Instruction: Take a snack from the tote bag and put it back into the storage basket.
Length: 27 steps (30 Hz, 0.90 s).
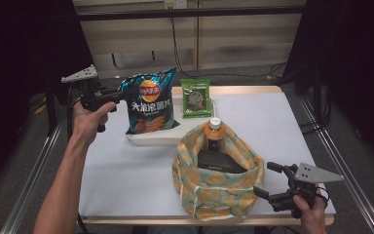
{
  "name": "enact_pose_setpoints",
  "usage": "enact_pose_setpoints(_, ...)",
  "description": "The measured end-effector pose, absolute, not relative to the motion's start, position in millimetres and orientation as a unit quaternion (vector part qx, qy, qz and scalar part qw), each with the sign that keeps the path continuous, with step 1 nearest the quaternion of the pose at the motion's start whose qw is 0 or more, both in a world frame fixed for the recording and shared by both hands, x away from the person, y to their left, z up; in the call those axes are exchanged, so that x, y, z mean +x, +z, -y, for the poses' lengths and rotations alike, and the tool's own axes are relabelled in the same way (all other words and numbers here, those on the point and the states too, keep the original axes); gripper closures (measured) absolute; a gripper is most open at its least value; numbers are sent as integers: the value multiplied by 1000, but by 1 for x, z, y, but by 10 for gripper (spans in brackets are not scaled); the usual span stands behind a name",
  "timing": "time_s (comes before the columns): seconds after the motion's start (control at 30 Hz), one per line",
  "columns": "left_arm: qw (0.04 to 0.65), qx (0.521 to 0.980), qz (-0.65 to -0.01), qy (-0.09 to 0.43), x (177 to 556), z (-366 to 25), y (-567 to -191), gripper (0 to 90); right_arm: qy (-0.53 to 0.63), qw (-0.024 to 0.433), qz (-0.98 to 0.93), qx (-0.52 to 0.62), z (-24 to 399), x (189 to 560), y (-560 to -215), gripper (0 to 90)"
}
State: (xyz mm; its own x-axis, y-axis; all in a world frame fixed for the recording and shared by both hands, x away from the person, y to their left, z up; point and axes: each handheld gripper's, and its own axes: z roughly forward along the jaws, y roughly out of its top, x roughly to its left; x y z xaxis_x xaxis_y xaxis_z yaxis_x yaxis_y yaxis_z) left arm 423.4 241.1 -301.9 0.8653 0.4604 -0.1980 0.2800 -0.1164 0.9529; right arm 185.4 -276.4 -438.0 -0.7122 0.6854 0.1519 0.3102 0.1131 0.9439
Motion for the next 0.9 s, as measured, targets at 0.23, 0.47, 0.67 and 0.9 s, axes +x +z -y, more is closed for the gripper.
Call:
enact_pose_setpoints(0.23,603,750,-264,69,444,-238,-317,833,573,159,-727,343,277,186,-439,29)
enact_pose_setpoints(0.47,590,756,-273,74,460,-234,-330,833,570,157,-729,343,276,186,-440,29)
enact_pose_setpoints(0.67,591,750,-286,76,474,-233,-341,833,567,157,-731,345,276,186,-440,29)
enact_pose_setpoints(0.9,586,751,-294,76,488,-229,-349,834,569,160,-728,348,277,186,-440,29)
